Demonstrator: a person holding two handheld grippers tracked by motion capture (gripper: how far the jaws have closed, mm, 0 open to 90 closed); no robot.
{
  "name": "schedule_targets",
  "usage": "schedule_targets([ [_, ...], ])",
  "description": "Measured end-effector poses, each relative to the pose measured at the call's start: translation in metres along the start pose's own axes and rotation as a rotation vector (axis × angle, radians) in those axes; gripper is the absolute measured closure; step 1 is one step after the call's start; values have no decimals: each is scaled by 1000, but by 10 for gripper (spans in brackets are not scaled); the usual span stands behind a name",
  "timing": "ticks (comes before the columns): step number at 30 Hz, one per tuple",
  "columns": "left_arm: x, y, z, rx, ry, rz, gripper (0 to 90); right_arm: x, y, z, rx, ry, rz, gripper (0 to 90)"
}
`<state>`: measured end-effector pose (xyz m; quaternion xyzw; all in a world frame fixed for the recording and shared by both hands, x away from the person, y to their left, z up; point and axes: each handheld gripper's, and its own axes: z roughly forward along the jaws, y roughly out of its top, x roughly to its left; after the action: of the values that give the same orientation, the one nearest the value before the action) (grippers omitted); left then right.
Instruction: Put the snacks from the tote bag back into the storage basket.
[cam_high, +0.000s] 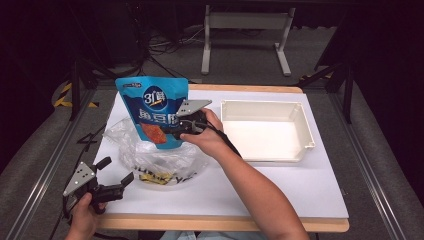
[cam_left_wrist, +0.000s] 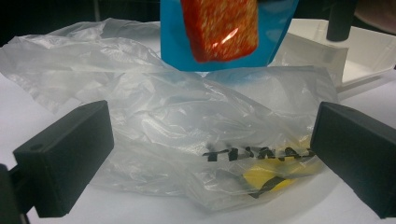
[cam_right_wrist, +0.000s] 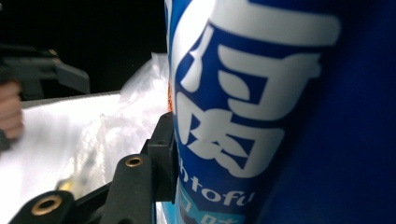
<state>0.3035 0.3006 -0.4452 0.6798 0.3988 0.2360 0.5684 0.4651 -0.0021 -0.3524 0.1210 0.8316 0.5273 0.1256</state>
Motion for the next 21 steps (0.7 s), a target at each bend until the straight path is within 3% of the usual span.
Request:
schedule_targets([
  [5,0,0,0,-1,3,1,2,-1,17,-14,-24,10,-9,553],
  [10,0,0,0,-1,4,1,1,-1,31,-26,-9,22,-10,553],
  [21,0,0,0,1,5,2,2,3,47,-42,-16,43,-23,551],
])
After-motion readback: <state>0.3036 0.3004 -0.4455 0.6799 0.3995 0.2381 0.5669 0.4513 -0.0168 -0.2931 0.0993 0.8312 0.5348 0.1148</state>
